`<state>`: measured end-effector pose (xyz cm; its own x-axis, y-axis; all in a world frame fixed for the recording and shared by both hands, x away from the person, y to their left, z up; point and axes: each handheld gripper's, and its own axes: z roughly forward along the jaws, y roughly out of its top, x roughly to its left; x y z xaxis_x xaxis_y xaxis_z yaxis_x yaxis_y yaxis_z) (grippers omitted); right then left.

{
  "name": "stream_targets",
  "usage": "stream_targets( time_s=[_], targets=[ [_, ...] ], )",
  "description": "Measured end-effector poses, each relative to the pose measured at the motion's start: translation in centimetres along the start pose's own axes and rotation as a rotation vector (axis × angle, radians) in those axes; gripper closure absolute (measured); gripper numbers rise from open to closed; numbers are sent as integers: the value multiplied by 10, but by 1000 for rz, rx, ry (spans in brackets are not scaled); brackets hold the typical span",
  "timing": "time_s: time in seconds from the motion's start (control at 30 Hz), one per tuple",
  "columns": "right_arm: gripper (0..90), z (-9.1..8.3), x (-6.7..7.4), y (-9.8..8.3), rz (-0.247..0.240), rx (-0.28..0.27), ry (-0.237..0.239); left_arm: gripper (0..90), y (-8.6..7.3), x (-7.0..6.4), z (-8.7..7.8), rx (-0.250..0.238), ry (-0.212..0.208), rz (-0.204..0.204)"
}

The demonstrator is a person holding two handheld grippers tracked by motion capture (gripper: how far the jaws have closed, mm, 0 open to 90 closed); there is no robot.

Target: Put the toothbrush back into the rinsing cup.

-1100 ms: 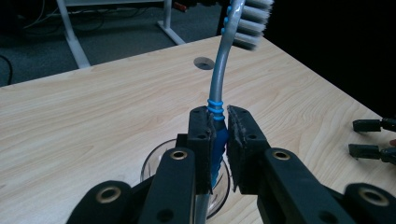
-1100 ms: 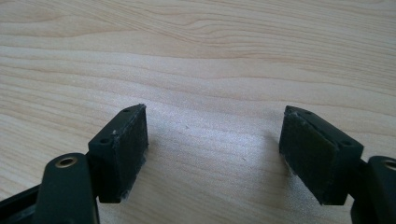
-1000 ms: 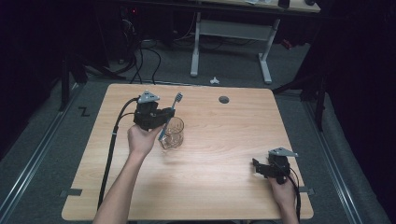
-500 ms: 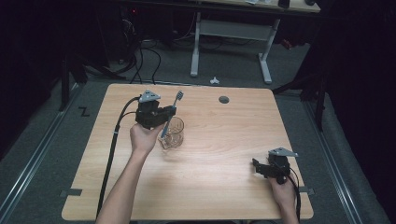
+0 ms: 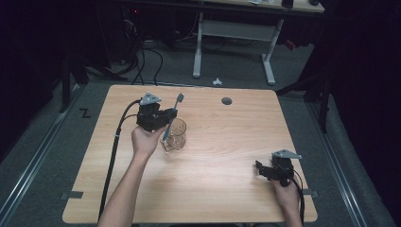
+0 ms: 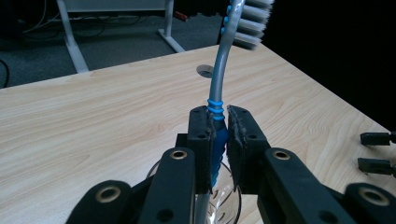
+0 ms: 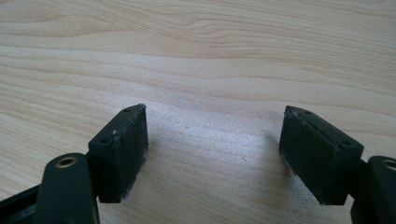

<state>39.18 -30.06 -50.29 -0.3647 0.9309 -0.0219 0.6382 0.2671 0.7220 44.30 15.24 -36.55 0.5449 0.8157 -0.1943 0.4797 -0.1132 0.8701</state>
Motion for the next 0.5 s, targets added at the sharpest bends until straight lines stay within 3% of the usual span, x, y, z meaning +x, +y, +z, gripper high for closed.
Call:
stream_targets(
  time_s=[0.5],
  targets=[
    [242, 0, 0, 0, -2, -1, 1, 798, -3, 2, -5, 18, 11, 2]
  ],
)
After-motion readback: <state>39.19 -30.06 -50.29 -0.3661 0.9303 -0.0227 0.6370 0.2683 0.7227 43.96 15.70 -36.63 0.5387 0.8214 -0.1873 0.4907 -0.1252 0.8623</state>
